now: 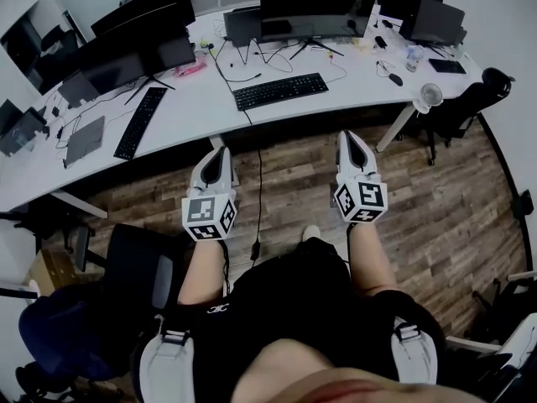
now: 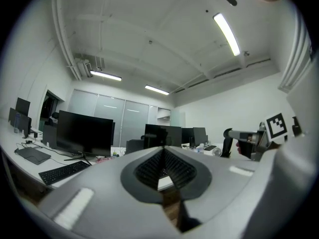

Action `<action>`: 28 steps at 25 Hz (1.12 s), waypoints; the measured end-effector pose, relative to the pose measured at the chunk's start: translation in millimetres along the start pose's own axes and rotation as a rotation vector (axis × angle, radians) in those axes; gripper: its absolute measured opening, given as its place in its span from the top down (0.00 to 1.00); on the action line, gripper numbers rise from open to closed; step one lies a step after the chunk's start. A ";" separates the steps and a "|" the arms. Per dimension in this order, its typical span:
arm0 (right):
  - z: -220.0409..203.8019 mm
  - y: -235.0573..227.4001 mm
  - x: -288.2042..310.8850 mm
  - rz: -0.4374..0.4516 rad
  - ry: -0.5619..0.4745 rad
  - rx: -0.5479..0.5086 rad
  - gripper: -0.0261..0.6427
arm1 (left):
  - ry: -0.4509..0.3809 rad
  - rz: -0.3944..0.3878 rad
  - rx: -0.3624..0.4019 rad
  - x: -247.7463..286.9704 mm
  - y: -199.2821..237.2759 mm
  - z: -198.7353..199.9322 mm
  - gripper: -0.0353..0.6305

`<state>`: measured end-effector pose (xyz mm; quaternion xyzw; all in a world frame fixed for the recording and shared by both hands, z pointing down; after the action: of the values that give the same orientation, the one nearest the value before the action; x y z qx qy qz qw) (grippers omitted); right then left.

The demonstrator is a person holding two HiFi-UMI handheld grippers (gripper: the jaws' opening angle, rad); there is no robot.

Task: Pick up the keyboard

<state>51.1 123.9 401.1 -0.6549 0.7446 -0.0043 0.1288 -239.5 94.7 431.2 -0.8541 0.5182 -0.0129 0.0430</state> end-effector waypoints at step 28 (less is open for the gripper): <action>-78.4 -182.5 412.2 0.105 0.138 0.095 0.97 | 0.128 0.151 -0.039 388.8 88.3 -32.6 0.87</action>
<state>168.5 -317.3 432.1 -0.6062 0.7841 -0.0781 0.1081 -139.8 -292.4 447.3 -0.8108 0.5828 -0.0540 -0.0060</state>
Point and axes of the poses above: the fingertips, and each gripper's own axes: x forward along the fingers, y to its left, z out of its top, the point moved 1 cm from there along -x, backward along the fingers, and after that the axes turned 7 degrees about x, right-handed, at the moved point
